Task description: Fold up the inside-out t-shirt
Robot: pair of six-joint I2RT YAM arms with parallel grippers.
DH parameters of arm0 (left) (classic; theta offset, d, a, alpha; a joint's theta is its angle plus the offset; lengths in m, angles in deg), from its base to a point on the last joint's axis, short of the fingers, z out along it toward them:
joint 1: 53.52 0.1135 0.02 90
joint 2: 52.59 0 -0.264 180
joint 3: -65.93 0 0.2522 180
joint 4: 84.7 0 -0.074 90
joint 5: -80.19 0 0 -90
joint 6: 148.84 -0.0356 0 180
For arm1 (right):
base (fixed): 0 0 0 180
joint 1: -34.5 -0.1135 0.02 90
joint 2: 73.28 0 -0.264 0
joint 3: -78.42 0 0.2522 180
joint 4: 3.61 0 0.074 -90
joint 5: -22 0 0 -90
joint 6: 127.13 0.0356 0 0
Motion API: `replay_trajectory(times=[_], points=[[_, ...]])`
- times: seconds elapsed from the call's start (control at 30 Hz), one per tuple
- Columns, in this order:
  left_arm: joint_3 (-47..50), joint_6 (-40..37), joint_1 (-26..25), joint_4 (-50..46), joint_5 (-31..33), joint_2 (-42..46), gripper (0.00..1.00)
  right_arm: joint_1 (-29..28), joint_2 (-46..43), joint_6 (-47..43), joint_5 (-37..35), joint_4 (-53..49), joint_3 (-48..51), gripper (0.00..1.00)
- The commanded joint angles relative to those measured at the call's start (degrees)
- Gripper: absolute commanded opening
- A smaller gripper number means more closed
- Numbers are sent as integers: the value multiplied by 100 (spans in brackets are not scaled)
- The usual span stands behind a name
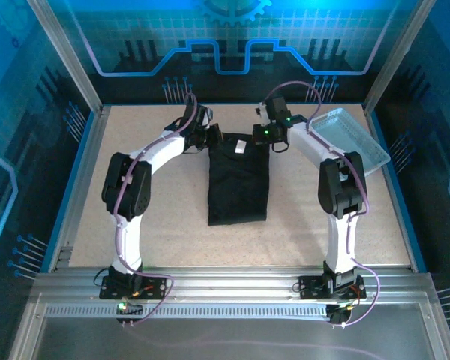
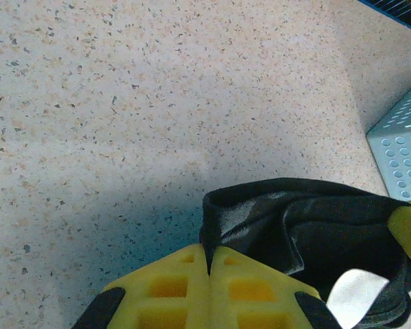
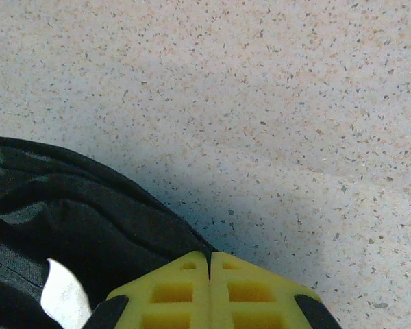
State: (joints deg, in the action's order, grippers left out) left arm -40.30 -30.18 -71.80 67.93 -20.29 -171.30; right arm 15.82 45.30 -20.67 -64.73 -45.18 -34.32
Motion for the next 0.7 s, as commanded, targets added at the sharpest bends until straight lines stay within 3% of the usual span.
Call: replay_trajectory(times=[0.0, 0.37, 0.67], points=[[-299, 132, 89, 67, -181, 367, 0, 77, -308, -69, 31, -49, -301, 0], [-1241, 7, 149, -366, -181, 339, 0, 174, -33, -170, -2, -828, -1839, 0], [-1704, 151, 296, -175, -492, 587, 0, 193, 181, -265, 173, -1592, -3255, 0]])
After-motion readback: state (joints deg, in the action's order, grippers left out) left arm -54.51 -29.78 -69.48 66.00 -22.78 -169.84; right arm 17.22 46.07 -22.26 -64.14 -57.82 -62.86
